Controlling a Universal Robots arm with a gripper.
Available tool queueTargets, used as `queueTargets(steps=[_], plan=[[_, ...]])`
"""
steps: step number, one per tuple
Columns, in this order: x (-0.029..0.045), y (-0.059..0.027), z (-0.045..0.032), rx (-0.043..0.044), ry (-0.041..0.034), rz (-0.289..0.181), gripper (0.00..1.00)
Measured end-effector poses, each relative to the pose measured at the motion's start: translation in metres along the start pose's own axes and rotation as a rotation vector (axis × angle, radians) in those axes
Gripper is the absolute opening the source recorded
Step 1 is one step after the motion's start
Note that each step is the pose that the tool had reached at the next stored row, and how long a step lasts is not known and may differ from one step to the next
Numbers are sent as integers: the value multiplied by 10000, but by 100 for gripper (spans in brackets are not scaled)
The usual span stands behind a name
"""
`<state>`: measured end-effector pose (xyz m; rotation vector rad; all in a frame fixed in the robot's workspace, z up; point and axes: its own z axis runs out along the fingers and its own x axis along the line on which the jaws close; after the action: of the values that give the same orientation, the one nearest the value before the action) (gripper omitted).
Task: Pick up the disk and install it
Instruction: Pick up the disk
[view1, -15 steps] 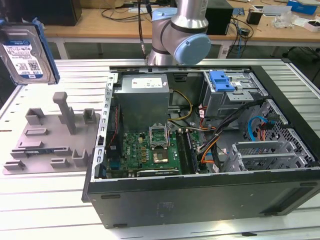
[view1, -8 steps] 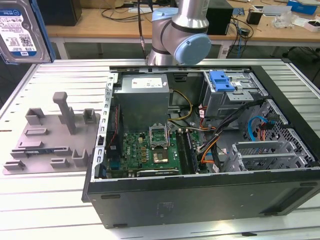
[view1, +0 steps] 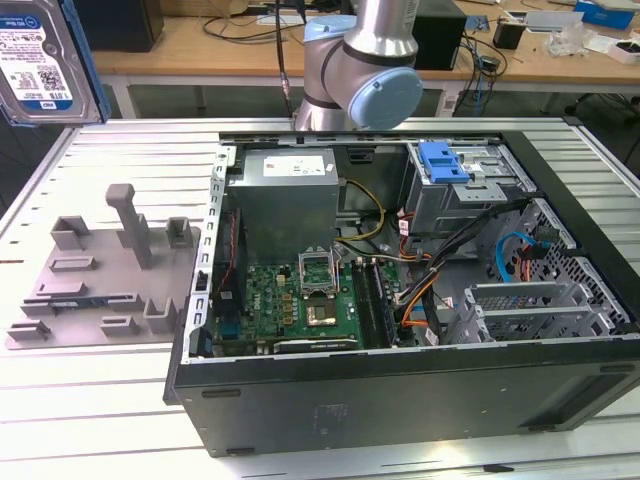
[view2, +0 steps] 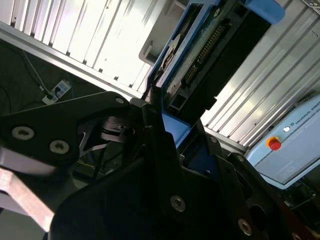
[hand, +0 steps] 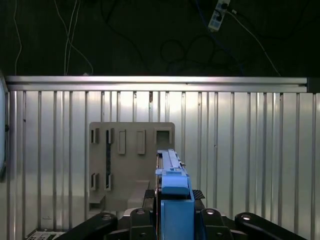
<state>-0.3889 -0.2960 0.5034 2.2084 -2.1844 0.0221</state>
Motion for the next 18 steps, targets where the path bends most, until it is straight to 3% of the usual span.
queueTargets(steps=[2,6,11,18], plan=[[29,-44,0,-1,0,3,37],[156,-235,0,-19,0,2,37],[259,-385,-1,-32,0,1,37],[464,-675,-6,-55,0,-3,37]])
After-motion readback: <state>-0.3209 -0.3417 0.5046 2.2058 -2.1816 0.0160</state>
